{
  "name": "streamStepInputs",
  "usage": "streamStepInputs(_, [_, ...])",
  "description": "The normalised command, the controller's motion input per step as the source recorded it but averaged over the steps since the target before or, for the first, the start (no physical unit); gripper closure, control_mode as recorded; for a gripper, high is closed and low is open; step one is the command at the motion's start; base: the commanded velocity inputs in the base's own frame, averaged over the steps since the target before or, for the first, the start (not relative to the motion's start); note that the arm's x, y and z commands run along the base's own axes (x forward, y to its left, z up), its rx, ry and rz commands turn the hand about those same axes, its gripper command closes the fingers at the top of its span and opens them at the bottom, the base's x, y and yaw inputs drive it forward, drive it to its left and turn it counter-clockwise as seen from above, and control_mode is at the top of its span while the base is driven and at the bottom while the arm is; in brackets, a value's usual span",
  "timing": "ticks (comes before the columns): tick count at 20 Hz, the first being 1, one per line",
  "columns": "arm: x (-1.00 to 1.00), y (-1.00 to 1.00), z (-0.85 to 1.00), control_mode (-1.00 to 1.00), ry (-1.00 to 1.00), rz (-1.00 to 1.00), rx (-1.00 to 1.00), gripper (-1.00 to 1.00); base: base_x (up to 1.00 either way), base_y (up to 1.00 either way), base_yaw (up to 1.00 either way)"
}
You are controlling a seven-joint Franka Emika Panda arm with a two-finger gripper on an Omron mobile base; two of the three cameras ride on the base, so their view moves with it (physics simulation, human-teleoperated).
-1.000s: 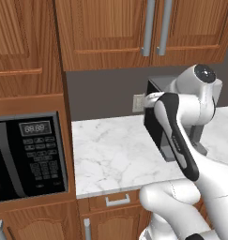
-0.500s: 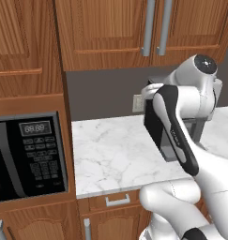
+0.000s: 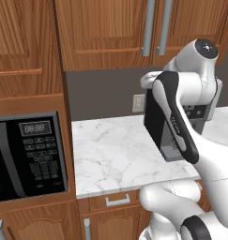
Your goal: Open the cabinet, pick the kettle from the cabinet, and place it in the sink.
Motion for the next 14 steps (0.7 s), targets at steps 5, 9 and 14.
streamStepInputs(5, [0.04,0.04,0.38,-1.0,-0.03,-0.03,-0.01,-1.0,0.0,0.0,0.0])
streamStepInputs(9, [0.04,0.02,0.4,-1.0,-0.02,-0.03,0.0,-1.0,0.0,0.0,0.0])
streamStepInputs(14, [0.04,0.04,0.39,-1.0,-0.04,-0.06,0.0,-1.0,0.0,0.0,0.0])
